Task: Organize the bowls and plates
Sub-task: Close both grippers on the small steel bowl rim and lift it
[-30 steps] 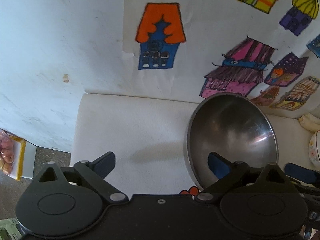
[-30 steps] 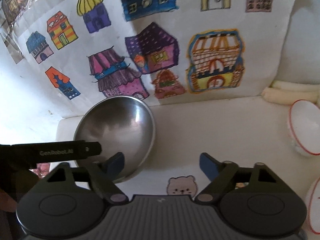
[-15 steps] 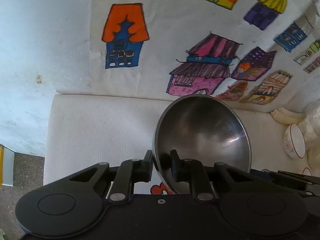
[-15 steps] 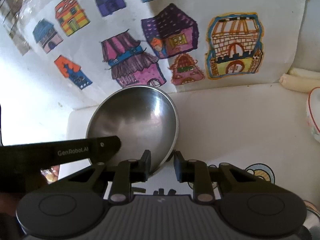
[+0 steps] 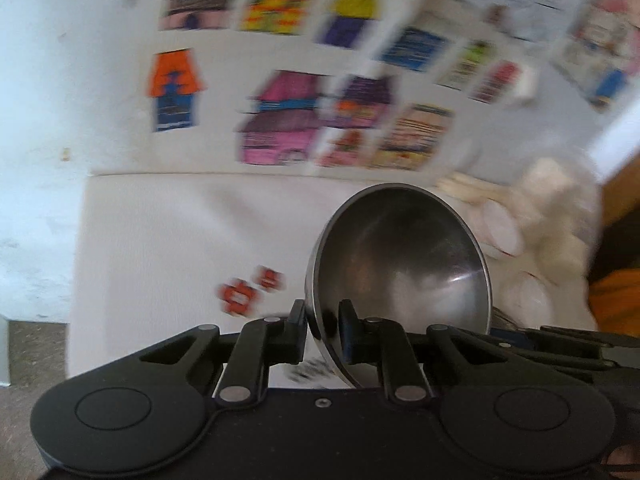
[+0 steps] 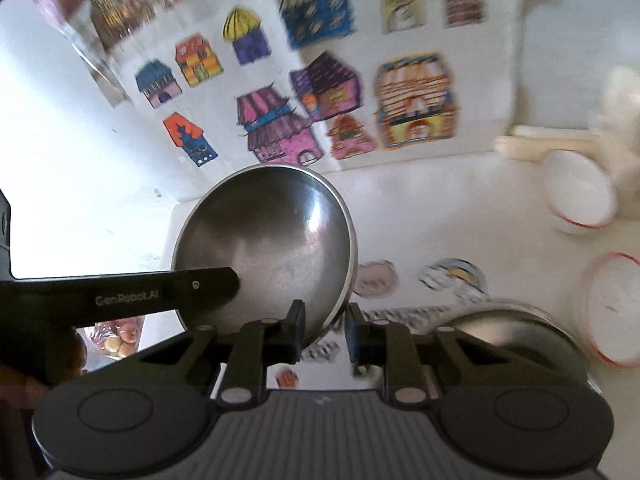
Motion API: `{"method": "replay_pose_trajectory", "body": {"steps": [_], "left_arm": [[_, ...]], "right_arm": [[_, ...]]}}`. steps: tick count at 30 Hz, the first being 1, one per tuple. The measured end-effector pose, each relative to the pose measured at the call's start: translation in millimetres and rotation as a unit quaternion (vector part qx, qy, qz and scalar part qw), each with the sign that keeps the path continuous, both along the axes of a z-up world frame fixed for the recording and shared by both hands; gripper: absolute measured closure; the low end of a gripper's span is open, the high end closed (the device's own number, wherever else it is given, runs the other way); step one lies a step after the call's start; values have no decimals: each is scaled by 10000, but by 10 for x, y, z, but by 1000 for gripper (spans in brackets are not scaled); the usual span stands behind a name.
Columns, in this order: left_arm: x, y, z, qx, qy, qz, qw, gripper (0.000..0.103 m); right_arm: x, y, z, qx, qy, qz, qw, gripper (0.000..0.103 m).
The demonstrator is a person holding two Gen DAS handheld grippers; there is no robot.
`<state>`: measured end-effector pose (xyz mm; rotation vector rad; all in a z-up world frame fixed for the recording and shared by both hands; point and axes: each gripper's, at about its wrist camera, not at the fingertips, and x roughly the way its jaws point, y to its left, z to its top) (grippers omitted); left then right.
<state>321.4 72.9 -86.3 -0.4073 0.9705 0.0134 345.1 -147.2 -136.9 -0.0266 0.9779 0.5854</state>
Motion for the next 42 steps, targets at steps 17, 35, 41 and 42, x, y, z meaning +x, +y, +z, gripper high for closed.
{"method": "replay_pose_trajectory", "body": {"steps": [17, 35, 41, 42], "left_arm": [[-62, -2145, 13, -339, 392, -2089, 9766, 85], [212, -3658, -428, -14, 1318, -1361, 9819, 84], [236, -3715, -456, 269, 1433, -863, 9855, 82], [242, -3705, -467, 302, 1458, -796, 9856, 82]], "right_arm": [[-679, -2205, 227, -248, 199, -1371, 9900, 79], [-84, -3643, -203, -602, 958, -162, 9934, 79], [74, -3569, -283, -603, 956, 312, 9931, 79], [97, -3544, -294, -600, 968, 367, 9928, 79]]}}
